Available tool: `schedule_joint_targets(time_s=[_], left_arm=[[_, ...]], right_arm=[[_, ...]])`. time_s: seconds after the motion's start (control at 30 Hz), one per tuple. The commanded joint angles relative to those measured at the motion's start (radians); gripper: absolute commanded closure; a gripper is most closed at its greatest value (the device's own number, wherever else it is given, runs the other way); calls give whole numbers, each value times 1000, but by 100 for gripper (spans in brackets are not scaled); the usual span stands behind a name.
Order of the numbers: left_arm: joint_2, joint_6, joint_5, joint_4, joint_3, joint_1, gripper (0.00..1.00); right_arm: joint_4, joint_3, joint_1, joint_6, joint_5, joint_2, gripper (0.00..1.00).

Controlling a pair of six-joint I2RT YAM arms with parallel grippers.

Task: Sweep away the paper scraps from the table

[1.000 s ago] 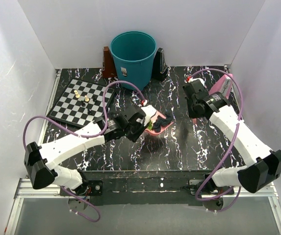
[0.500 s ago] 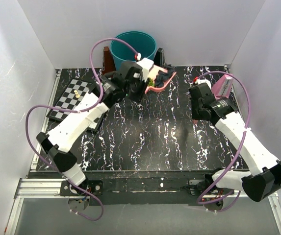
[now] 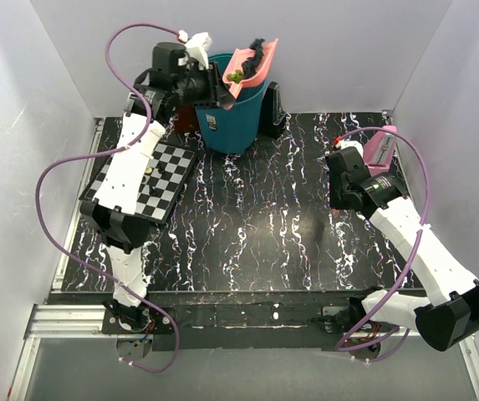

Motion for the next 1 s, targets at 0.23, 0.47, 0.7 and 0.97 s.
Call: schedule_joint_targets(time_s=[0.23, 0.47, 0.7, 0.97], left_arm=[[-101, -833, 571, 921, -611, 199, 76], [27, -1563, 579, 1853, -850, 259, 78], [24, -1572, 582, 1855, -819, 263, 77], [5, -1588, 628, 1891, -752, 265, 77]], right_arm=[[48, -3, -8, -11, -7, -25, 99], [45, -1, -10, -11, -21, -37, 99], [43, 5, -10, -13, -28, -32, 99], [57, -3, -10, -15, -25, -35, 99]])
